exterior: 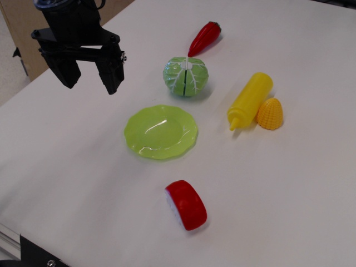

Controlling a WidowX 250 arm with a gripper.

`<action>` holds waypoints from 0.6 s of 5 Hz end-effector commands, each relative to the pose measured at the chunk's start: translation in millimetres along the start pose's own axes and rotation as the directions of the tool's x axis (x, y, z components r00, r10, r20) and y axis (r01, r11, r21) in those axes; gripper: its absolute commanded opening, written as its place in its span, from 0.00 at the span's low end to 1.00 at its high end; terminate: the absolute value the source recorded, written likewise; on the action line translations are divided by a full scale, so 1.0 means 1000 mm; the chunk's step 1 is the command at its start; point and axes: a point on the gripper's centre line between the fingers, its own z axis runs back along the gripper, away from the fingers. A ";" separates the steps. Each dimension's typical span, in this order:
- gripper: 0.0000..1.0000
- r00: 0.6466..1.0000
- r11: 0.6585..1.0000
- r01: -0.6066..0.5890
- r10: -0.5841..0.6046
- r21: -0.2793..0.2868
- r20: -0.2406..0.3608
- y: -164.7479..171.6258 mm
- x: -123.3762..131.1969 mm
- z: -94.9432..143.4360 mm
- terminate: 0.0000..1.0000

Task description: Put sushi on plate

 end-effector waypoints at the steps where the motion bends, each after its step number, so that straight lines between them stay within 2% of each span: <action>1: 1.00 1.000 1.000 0.000 0.000 0.000 0.000 0.000 0.000 0.000 0.00; 3: 1.00 0.989 0.989 -0.146 0.146 -0.025 -0.003 -0.062 -0.038 -0.023 0.00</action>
